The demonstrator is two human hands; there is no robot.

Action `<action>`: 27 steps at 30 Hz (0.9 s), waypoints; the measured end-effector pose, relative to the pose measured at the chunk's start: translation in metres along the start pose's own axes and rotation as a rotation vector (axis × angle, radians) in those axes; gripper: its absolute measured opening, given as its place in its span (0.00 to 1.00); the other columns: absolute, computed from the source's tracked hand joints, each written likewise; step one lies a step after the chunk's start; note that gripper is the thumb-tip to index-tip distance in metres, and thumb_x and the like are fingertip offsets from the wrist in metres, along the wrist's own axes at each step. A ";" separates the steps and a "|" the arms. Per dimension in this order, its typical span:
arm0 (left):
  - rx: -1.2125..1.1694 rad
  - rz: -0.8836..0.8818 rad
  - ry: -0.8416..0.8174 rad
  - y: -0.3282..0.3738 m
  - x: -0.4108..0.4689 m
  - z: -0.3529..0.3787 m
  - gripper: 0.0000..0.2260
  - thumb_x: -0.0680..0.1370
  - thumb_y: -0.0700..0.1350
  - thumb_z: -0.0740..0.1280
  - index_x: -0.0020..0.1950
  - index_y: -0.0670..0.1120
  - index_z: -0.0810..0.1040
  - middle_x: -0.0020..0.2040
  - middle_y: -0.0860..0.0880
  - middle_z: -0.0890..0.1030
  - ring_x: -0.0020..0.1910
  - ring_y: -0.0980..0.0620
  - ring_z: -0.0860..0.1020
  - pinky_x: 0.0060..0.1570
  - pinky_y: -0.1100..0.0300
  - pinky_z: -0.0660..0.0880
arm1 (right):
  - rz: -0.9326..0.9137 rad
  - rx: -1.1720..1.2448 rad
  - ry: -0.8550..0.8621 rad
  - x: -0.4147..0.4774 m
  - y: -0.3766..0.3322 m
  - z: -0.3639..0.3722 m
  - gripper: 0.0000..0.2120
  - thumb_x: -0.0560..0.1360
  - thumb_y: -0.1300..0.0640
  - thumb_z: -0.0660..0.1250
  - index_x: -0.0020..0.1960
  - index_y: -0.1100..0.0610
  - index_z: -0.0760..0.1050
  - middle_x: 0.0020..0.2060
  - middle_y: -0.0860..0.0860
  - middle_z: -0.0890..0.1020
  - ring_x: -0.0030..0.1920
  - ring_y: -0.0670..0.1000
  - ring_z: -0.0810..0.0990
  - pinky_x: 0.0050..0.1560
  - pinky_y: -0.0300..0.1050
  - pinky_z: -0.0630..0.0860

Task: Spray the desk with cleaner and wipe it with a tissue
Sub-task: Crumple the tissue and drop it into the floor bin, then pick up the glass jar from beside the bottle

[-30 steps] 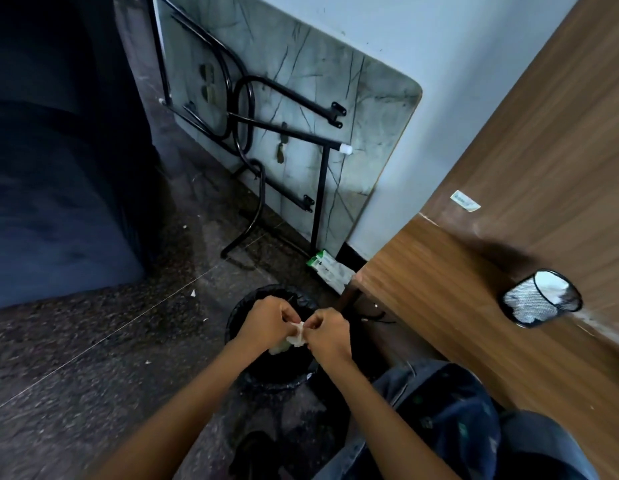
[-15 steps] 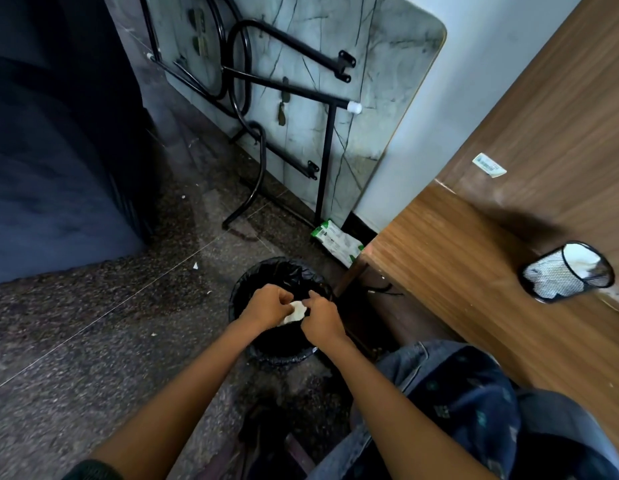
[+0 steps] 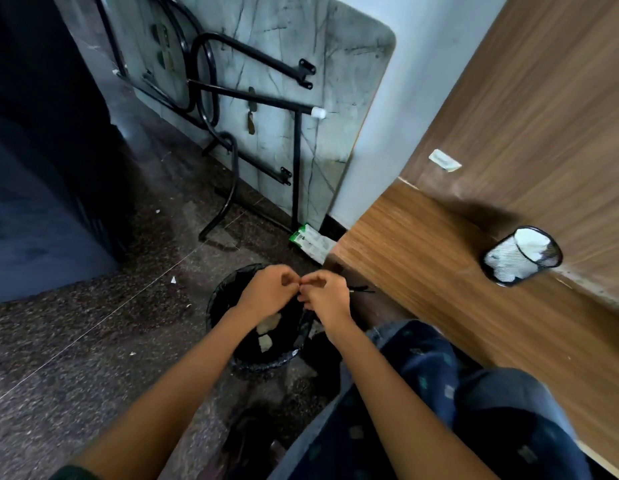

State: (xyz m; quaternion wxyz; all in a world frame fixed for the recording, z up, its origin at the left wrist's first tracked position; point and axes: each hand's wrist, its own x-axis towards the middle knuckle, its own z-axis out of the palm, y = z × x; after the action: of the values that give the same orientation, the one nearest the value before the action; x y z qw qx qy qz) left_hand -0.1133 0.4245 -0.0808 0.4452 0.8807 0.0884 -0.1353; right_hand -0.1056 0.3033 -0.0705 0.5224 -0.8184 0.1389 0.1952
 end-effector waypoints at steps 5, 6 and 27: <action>0.066 0.197 0.001 0.102 0.015 0.017 0.08 0.73 0.42 0.66 0.50 0.42 0.80 0.50 0.42 0.83 0.51 0.44 0.80 0.53 0.51 0.76 | -0.083 0.351 0.075 -0.011 -0.019 -0.094 0.05 0.72 0.68 0.66 0.42 0.60 0.76 0.32 0.51 0.80 0.26 0.42 0.78 0.30 0.34 0.76; 0.083 0.250 -0.019 0.127 0.017 0.028 0.08 0.73 0.42 0.66 0.51 0.43 0.80 0.50 0.43 0.83 0.52 0.45 0.79 0.53 0.51 0.75 | -0.107 0.390 0.105 -0.016 -0.018 -0.121 0.05 0.72 0.69 0.65 0.43 0.60 0.76 0.32 0.52 0.79 0.25 0.41 0.78 0.30 0.34 0.75; -0.041 0.476 -0.273 0.263 -0.040 0.285 0.08 0.74 0.35 0.63 0.47 0.46 0.79 0.44 0.48 0.84 0.41 0.52 0.81 0.45 0.62 0.75 | 0.112 -0.303 1.242 -0.099 0.191 -0.453 0.12 0.70 0.59 0.68 0.52 0.60 0.80 0.56 0.60 0.78 0.56 0.64 0.72 0.53 0.52 0.69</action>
State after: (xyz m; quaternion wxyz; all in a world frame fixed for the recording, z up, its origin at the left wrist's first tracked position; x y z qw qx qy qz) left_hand -0.1240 0.0380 -0.0304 0.4901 0.8411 -0.1792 -0.1424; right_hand -0.1969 -0.1852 -0.0061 0.2123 -0.8351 0.4293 -0.2708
